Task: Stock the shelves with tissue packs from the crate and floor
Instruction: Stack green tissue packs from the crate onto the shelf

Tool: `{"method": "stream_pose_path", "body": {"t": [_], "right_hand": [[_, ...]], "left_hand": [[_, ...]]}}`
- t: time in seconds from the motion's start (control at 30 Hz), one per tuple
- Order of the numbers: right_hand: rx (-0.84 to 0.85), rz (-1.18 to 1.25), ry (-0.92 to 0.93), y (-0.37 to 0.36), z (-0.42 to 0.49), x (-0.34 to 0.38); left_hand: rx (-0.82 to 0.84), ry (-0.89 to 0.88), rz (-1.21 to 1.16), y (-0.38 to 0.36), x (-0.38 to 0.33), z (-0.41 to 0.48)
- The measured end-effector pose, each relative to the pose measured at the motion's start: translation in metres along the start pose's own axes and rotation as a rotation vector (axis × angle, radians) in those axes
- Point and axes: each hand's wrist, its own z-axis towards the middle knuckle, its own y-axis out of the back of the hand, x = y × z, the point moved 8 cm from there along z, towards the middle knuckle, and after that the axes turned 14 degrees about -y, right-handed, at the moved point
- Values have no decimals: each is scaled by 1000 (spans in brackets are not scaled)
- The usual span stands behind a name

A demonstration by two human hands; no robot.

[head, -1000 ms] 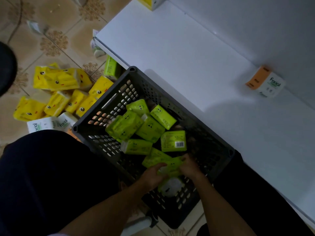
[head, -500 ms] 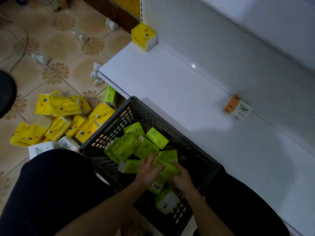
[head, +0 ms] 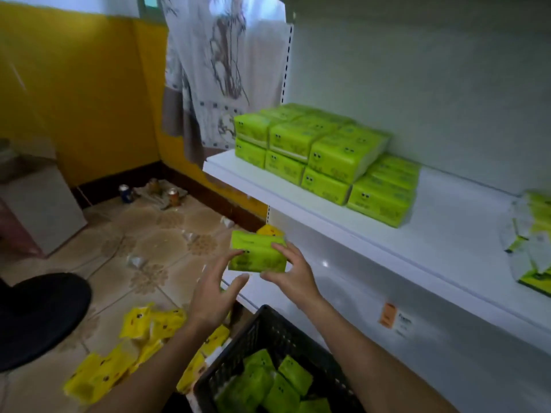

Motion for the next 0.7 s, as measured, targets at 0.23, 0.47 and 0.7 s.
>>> {"method": "stream_pose_path", "body": {"t": [0.23, 0.47, 0.7], "right_hand": [[-308, -146, 333, 48, -25, 122], [-693, -144, 362, 155, -44, 137], [-933, 15, 204, 252, -40, 90]], "left_hand": [[39, -276, 167, 44, -65, 47], [140, -422, 123, -17, -115, 105], [318, -367, 115, -97, -110, 153]]}}
